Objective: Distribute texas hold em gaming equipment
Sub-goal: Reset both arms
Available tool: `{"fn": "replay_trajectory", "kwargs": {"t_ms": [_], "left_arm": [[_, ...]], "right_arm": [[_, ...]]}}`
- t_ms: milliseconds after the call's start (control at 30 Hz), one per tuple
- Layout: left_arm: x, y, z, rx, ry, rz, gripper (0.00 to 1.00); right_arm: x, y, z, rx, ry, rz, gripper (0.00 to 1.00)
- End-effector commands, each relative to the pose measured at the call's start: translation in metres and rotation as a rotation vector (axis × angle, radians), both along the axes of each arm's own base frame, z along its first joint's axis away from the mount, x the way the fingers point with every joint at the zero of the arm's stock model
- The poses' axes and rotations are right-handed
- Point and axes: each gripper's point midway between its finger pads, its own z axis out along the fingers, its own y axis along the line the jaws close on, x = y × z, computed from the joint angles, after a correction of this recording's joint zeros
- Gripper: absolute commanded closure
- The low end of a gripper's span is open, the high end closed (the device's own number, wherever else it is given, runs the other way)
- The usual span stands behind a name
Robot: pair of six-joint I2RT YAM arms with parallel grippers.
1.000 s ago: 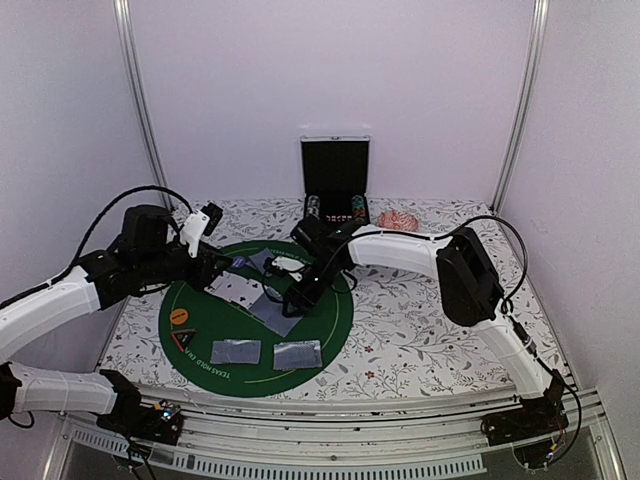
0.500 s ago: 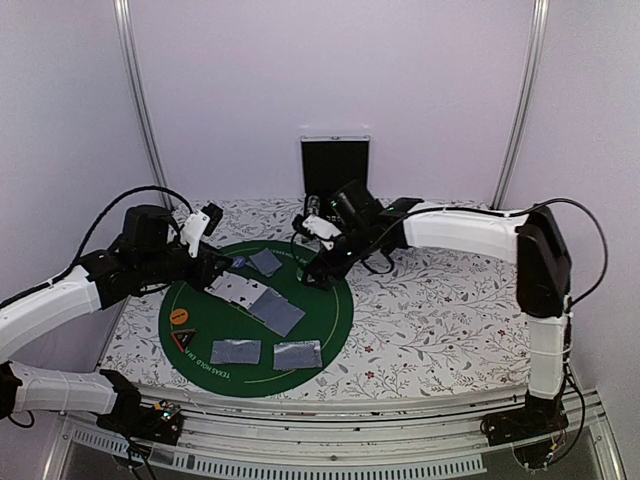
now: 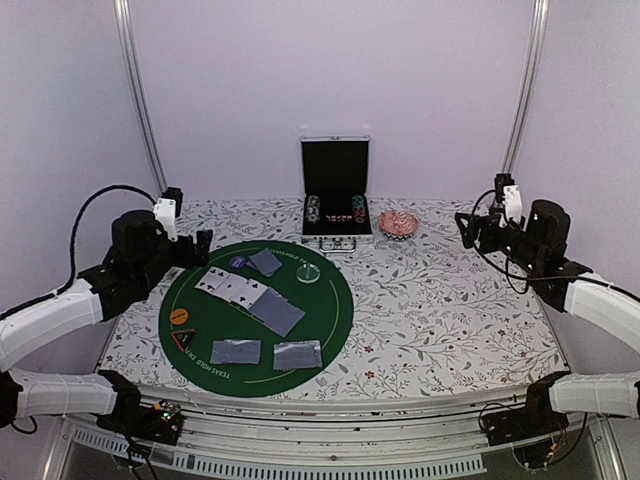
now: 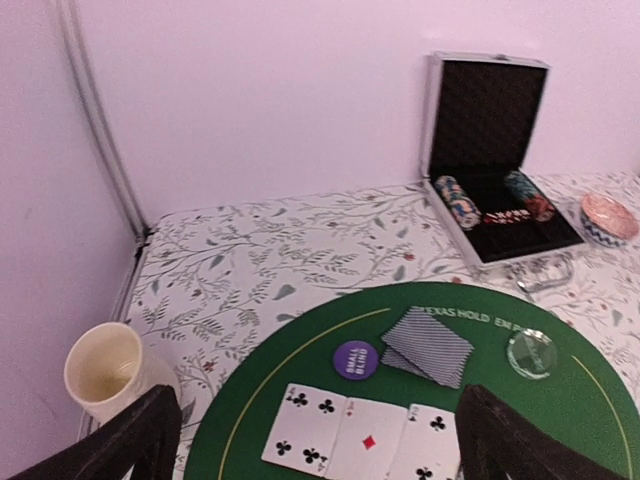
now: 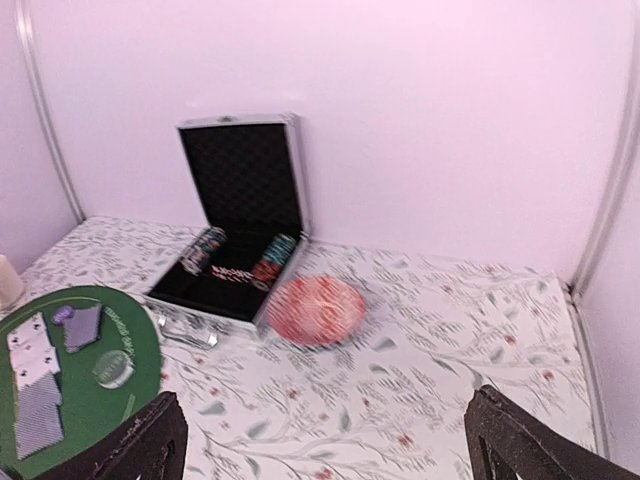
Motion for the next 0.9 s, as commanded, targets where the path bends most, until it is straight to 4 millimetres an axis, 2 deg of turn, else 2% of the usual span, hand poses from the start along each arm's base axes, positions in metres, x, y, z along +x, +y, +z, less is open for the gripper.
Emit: {"fn": "replay_trajectory", "kwargs": {"t_ms": [0,133,200,267,433,500,533,633,733,800,867], "left_arm": [[0.001,0.075,0.011,-0.085,-0.214,0.37,0.02],[-0.021,0.124,-0.01,-0.082,-0.312,0.576,0.02],[-0.032,0.136,-0.021,-0.069,-0.361,0.615,0.02],[-0.04,0.14,-0.029,-0.033,-0.396,0.614,0.02],[-0.041,0.145,-0.047,0.08,-0.387,0.608,0.02],[-0.039,0.146,-0.045,0.093,-0.419,0.592,0.02],[-0.037,0.145,-0.043,0.096,-0.435,0.569,0.02],[-0.021,0.142,-0.04,0.096,-0.455,0.497,0.02],[0.002,0.14,-0.051,0.07,-0.36,0.447,0.02],[-0.001,0.142,-0.051,-0.001,-0.393,0.399,0.02],[-0.019,0.138,-0.055,-0.028,-0.453,0.345,0.02]], "right_arm": [[-0.019,-0.073,-0.003,0.064,-0.137,-0.217,0.01],[-0.047,-0.123,-0.027,0.064,-0.244,-0.412,0.01],[-0.061,-0.136,-0.04,0.057,-0.307,-0.478,0.01],[-0.069,-0.138,-0.056,0.042,-0.328,-0.492,0.01],[-0.056,-0.131,-0.082,-0.05,-0.295,-0.447,0.01],[-0.057,-0.122,-0.069,-0.039,-0.38,-0.395,0.01],[-0.053,-0.118,-0.07,-0.039,-0.382,-0.368,0.01],[-0.026,-0.111,-0.09,-0.053,-0.318,-0.323,0.01],[-0.008,-0.11,-0.106,-0.072,-0.239,-0.303,0.01],[0.001,-0.111,-0.108,-0.065,-0.219,-0.301,0.01],[0.01,-0.112,-0.111,-0.069,-0.187,-0.301,0.01]]}}
